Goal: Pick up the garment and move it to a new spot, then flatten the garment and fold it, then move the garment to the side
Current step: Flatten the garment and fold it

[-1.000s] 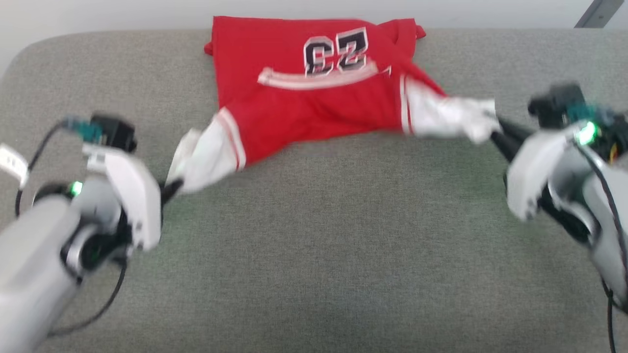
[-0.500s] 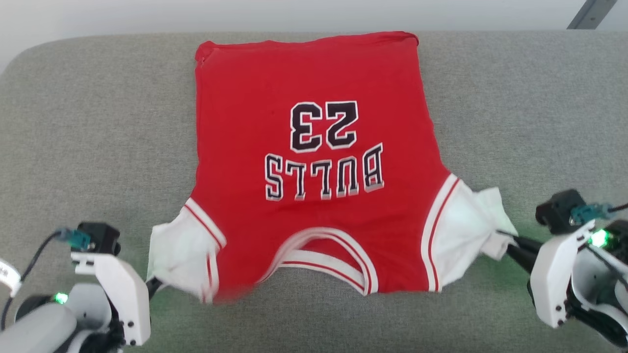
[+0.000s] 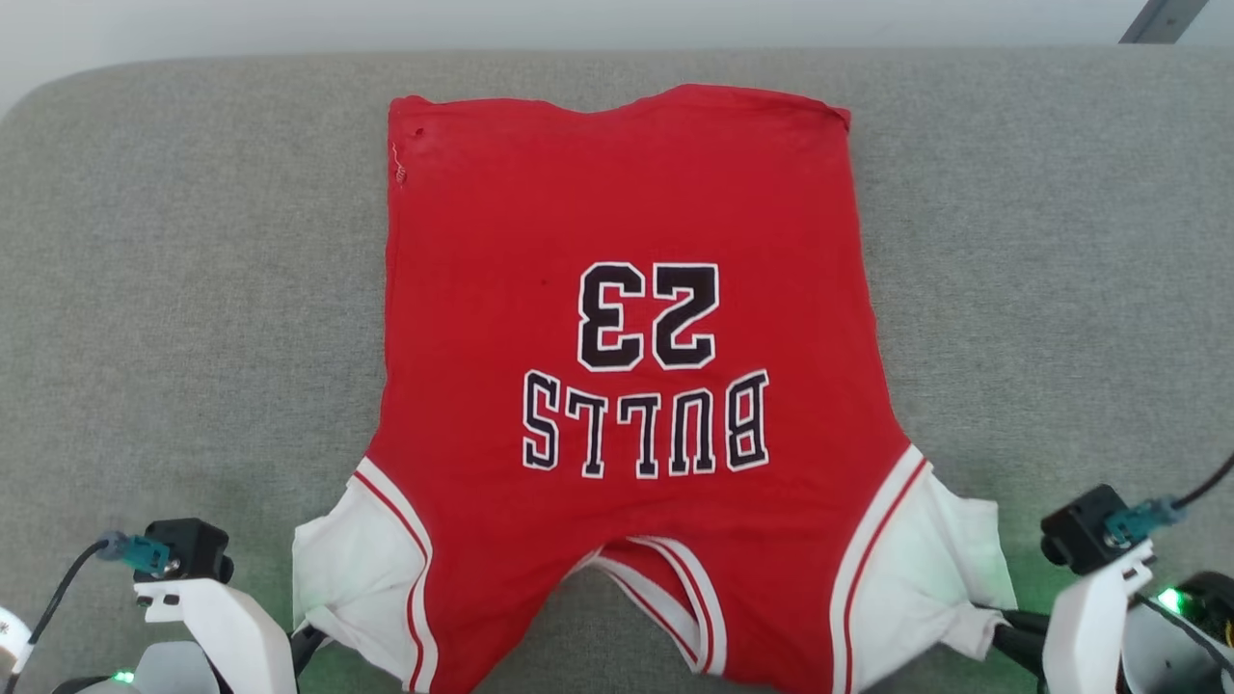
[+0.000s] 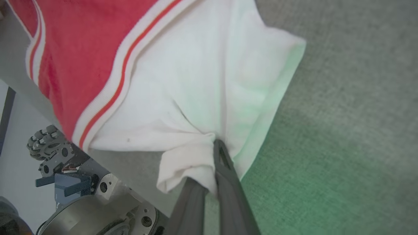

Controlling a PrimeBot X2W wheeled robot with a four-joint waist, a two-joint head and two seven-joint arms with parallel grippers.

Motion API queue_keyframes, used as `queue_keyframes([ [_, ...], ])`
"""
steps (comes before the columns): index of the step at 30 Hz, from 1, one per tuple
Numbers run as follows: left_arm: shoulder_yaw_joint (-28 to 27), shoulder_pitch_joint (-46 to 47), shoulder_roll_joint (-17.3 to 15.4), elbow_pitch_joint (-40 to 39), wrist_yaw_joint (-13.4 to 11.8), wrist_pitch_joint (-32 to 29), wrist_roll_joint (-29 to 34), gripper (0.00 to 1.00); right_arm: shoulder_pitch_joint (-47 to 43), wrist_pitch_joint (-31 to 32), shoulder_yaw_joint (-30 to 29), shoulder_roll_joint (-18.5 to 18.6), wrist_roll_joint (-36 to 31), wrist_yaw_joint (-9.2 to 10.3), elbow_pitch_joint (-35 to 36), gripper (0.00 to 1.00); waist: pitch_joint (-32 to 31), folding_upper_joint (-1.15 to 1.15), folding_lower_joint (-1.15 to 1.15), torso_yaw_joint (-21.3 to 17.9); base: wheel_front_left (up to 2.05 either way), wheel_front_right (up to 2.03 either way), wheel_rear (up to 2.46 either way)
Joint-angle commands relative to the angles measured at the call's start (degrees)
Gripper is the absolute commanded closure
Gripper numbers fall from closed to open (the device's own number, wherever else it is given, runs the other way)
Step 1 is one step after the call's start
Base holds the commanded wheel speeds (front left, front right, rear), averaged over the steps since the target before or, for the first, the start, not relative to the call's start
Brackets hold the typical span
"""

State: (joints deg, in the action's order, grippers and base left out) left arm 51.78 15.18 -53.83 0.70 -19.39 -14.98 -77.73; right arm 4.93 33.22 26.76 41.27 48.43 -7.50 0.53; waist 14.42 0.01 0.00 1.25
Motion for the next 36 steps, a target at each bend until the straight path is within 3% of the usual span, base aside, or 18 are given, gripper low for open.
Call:
queue_keyframes([
  [1, 0.5, -1.65, -0.08, 0.08, -0.6, 0.12, -0.01, 1.0, -2.09, 1.11, -0.63, -0.77, 0.32, 0.02, -0.11, 1.0, 0.49, -0.01, 0.0, 0.27, 0.0, 0.0, 0.0],
  [3, -0.18, -1.87, 0.46, -0.19, -0.48, 1.02, -0.61, 1.0, -3.33, 1.93, -2.01, -1.42, -0.75, 0.02, -0.56, 1.0, 1.05, -0.01, 0.0, 0.44, 0.0, 0.0, 0.0],
  [4, -0.12, -1.77, 0.52, -0.35, -0.32, 1.24, -0.34, 1.0, -3.68, 1.98, -3.1, -2.11, -1.44, 0.03, -0.91, 0.95, 1.34, -0.01, 0.0, 0.51, 0.0, 0.0, 0.0],
  [6, -0.66, -1.31, 1.26, -0.57, 0.07, 2.11, -0.44, 1.0, -3.34, 2.31, -5.52, -3.73, -2.97, 0.16, -0.93, 0.36, 1.93, -0.01, 0.0, 0.65, 0.0, 0.0, 0.0],
  [7, -0.87, -0.89, 1.37, -0.73, 0.27, 2.52, -0.06, 1.0, -2.81, 2.44, -6.9, -4.26, -4.2, 0.2, -0.45, 0.0, 2.2, -0.01, 0.0, 0.72, 0.0, 0.0, 0.0],
  [13, -1.83, 1.38, 3.07, -1.06, 1.34, 4.77, 1.07, 1.0, -0.6, 5.28, -13.13, -6.92, -7.99, 0.13, 6.47, 0.0, 3.6, -0.01, 0.0, 1.33, 0.0, 0.0, 0.0],
  [21, -1.57, 4.4, 6.06, -0.2, 2.91, 5.58, 2.75, 1.0, 9.02, 9.54, -24.85, -15.45, -17.87, 0.02, 12.96, 0.0, 6.57, -0.01, 0.0, 3.38, 0.0, 0.0, 0.0],
  [27, -0.9, 7.4, 8.7, 1.44, 4.75, 5.33, 4.11, 1.0, 22.63, 8.41, -25.81, -19.95, -23.86, 0.02, 4.41, 0.0, 8.96, -0.01, 0.0, 6.15, 0.0, 0.0, 0.0],
  [36, 0.11, 11.32, 12.97, 5.91, 7.89, 4.97, 5.75, 1.0, 42.03, 6.78, -23.61, -19.81, -26.89, 0.02, -19.17, 0.0, 12.5, -0.01, 0.0, 11.09, 0.0, 0.0, 0.0],
])
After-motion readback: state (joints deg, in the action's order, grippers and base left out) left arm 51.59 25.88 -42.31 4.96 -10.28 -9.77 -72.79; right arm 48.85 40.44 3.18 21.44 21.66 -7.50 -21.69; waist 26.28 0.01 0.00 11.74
